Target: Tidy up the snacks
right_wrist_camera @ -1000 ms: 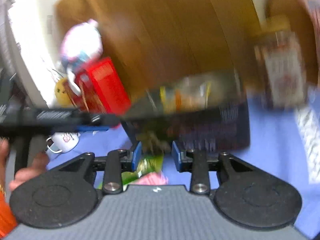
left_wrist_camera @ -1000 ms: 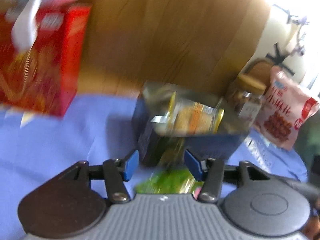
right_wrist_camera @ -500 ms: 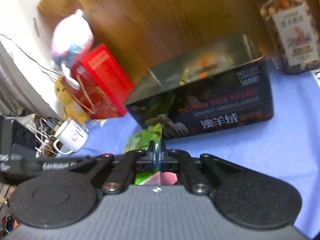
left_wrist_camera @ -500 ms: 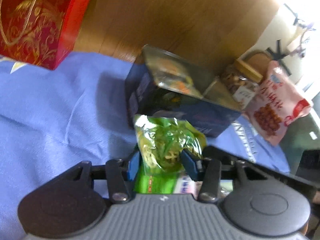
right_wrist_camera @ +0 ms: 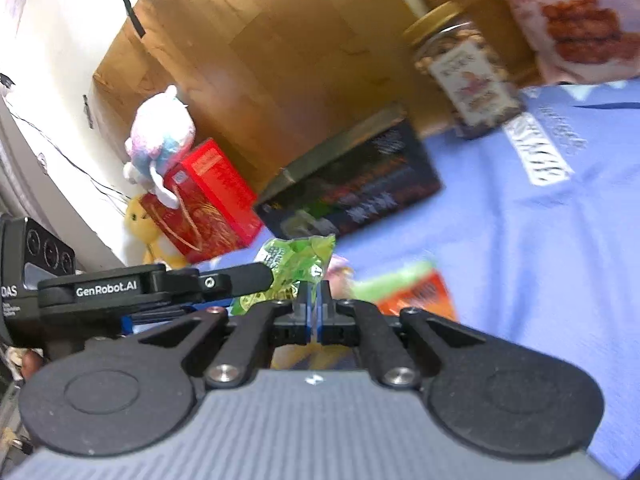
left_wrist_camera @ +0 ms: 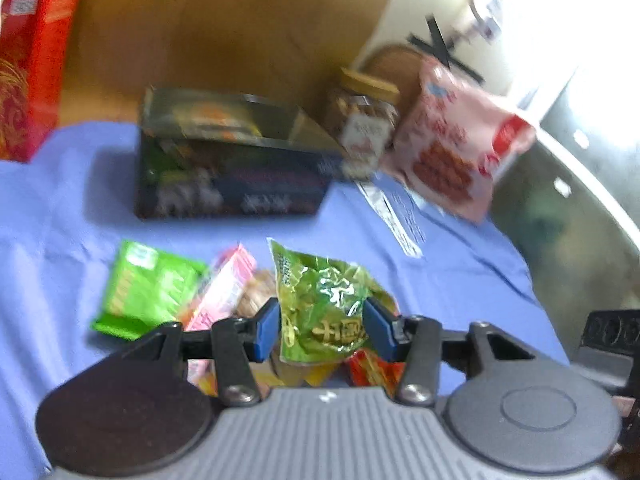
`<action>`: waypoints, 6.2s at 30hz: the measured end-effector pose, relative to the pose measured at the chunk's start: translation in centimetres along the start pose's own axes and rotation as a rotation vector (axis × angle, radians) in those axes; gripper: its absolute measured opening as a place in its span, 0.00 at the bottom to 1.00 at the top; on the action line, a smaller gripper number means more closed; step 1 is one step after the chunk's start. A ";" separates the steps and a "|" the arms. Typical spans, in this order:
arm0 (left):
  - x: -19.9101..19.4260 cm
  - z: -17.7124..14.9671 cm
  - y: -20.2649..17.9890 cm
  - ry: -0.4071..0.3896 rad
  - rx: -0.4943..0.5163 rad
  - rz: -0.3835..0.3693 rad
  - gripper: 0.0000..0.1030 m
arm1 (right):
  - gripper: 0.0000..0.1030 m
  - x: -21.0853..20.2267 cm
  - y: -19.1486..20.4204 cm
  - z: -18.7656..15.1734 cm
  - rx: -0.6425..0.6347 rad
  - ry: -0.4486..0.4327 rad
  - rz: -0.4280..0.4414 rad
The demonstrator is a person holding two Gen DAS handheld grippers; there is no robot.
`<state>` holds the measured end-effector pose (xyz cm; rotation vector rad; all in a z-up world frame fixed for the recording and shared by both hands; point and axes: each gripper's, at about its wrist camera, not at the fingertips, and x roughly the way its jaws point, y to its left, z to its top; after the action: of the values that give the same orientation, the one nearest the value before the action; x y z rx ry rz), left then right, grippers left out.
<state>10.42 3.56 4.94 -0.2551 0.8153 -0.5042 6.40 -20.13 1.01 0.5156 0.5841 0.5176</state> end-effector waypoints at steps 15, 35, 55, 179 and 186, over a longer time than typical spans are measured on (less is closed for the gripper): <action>2.0 -2.3 -1.7 0.061 0.044 0.047 0.44 | 0.33 -2.7 -2.1 -3.3 -0.043 0.011 -0.053; 1.2 -4.9 -0.1 0.126 0.017 -0.041 0.47 | 0.37 -4.1 -2.1 -5.6 -0.059 0.113 -0.024; -1.9 0.9 -1.3 -0.055 0.024 -0.140 0.28 | 0.14 -1.2 0.6 0.2 0.003 0.036 0.174; 0.6 11.4 7.4 -0.181 0.031 0.083 0.60 | 0.15 12.6 5.5 10.9 -0.258 0.038 0.053; 1.4 12.3 9.5 -0.192 -0.015 0.197 0.81 | 0.32 11.2 3.9 9.7 -0.318 0.000 -0.043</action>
<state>23.52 11.23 8.42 -0.2307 0.6494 -0.2838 19.30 -13.57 6.05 0.2007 0.5000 0.5569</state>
